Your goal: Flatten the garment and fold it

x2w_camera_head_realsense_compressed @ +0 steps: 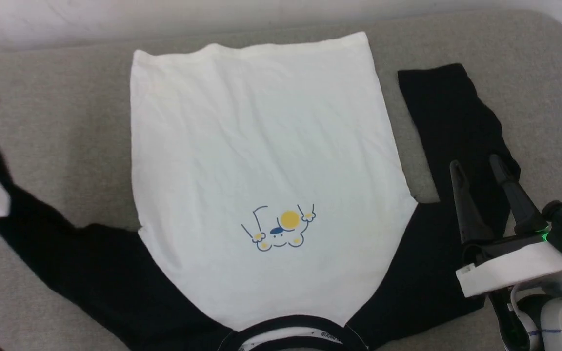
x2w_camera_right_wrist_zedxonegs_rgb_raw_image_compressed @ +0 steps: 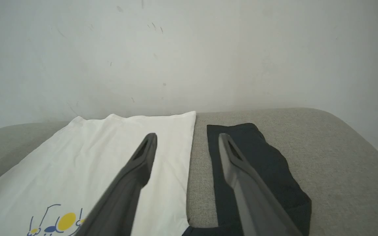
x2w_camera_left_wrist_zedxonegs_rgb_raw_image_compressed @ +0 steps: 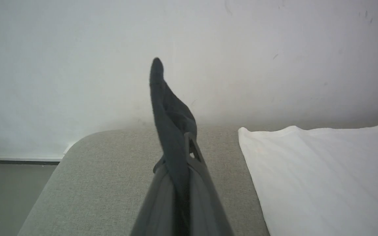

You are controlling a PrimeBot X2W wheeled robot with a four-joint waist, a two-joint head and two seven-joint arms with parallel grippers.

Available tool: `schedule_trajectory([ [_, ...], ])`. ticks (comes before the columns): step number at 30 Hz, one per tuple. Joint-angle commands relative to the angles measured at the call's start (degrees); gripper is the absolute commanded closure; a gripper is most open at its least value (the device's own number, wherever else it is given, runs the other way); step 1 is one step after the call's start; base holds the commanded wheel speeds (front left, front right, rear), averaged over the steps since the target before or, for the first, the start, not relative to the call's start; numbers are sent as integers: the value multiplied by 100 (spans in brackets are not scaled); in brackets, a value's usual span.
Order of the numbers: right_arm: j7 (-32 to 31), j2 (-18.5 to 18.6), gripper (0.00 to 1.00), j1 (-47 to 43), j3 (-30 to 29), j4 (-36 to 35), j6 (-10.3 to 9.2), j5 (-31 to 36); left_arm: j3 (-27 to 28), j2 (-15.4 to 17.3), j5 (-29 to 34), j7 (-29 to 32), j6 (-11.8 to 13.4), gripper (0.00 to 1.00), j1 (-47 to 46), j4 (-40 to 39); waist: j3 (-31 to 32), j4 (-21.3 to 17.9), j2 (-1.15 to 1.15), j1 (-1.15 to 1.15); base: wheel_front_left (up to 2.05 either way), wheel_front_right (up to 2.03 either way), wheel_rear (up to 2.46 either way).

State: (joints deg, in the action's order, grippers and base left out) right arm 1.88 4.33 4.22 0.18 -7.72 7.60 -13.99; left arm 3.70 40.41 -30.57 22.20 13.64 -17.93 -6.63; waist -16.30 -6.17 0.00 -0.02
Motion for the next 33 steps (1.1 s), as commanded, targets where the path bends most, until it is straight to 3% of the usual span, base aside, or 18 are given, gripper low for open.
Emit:
schedule_trajectory([
  [1,-30,-24,0,-64,-8,-58,-11,18,-167,-75,91,96,40,100,113,-292,373,206,0,2,0,0,0],
  [10,-211,-59,0,-252,21,-174,-11,-12,-1968,-817,538,825,-33,100,-11,-1615,594,152,0,2,0,0,0],
  [14,-263,-66,0,-296,18,-214,-11,-20,-2800,-1538,511,872,-140,100,-185,-1506,606,88,0,2,0,0,0],
  [23,-315,-82,0,-283,168,-153,-11,-90,-4103,-2834,455,536,-514,100,-375,234,516,-55,0,2,0,0,0],
  [31,-295,-73,0,-288,200,-59,-11,-137,-4859,-3132,697,333,-947,100,-388,1866,479,-180,0,2,0,0,0],
  [32,-292,-69,0,-290,202,-51,-11,-139,-4906,-3156,714,285,-986,92,-398,1975,478,-186,0,2,0,0,0],
  [33,-288,-66,0,-293,203,-45,-11,-141,-4925,-3199,684,224,-1027,65,-389,2063,477,-188,0,2,0,0,0],
])
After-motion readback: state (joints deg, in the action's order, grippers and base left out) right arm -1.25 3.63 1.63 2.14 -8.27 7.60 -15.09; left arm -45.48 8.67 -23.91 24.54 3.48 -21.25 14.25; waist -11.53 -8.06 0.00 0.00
